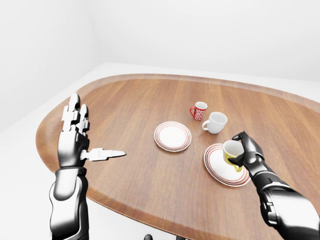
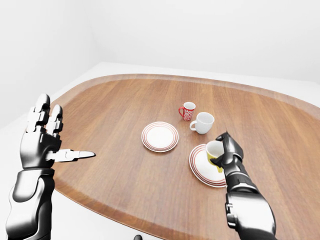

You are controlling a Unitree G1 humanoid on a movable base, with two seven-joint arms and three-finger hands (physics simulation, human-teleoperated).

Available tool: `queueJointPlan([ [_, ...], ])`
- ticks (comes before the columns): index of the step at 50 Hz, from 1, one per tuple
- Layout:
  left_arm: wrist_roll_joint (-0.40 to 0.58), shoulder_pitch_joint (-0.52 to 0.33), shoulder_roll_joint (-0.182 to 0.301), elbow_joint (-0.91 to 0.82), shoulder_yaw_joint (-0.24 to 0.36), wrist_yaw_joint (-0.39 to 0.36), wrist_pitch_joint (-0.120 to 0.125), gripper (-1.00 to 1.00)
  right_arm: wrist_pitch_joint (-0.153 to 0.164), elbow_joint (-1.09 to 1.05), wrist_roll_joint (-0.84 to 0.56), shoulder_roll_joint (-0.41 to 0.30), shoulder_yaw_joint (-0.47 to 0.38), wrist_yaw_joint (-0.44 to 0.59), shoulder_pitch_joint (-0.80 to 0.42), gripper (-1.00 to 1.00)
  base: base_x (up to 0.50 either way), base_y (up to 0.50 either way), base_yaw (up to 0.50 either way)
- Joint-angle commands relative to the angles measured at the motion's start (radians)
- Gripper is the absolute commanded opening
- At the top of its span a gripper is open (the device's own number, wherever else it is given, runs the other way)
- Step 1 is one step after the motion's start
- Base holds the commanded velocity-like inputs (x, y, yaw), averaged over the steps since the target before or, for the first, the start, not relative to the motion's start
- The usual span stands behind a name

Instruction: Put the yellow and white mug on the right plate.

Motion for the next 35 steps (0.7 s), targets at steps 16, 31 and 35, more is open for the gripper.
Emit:
queueJointPlan([
  [16, 0.004, 0.002, -0.002, 0.001, -0.004, 0.000, 0.000, 1.00, 0.000, 0.002, -0.009, 0.010, -0.008, -0.024, 0.013, -1.00, 0.00, 0.00, 0.00],
  [31, 0.006, 0.004, -0.003, -0.002, -0.005, -0.002, 0.000, 1.00, 0.000, 0.005, -0.010, 0.017, -0.012, -0.033, 0.019, -1.00, 0.00, 0.00, 0.00],
  [35, 0.006, 0.003, -0.003, 0.000, -0.003, -0.002, 0.000, 1.00, 0.000, 0.005, -0.011, 0.019, -0.012, -0.035, 0.019, -1.00, 0.00, 0.00, 0.00],
])
